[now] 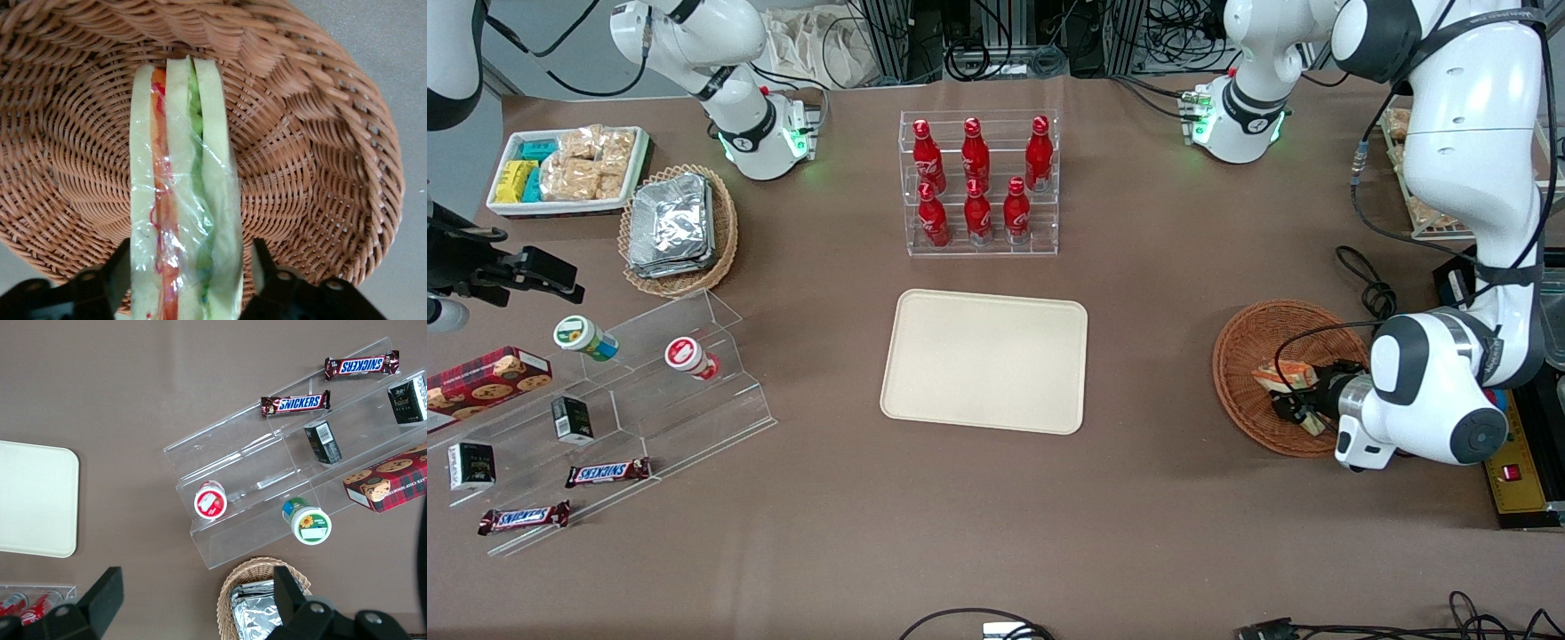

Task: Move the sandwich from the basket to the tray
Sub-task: 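Close the left gripper on the sandwich's wrapped edge, then lift the sandwich and carry it toward the cream tray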

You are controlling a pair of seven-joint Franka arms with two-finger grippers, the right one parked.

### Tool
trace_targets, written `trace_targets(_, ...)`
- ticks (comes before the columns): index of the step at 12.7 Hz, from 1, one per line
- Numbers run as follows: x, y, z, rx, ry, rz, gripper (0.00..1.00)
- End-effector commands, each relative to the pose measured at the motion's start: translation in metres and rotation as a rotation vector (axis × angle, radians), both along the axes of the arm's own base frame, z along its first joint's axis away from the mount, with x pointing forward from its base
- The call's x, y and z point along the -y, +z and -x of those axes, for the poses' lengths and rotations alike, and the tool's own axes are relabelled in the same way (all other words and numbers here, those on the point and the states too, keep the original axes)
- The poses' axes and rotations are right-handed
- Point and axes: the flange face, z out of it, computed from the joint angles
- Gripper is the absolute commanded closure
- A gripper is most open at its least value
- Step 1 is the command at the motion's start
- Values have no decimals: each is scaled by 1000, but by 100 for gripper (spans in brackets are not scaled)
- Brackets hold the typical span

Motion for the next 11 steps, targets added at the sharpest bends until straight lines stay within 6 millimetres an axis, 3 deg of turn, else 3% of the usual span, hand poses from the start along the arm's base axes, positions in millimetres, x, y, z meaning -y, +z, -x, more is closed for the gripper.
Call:
trace_targets(1,0,12,4,3,-2,-3,50)
trace_targets(4,11,51,2,35,-14,-9,66)
trace_targets(7,27,109,2,95,-42,-10,71)
trace_targets(9,51,147,5,148,-91,-7,70)
trace_targets(11,93,175,4,203,-164,-2,70)
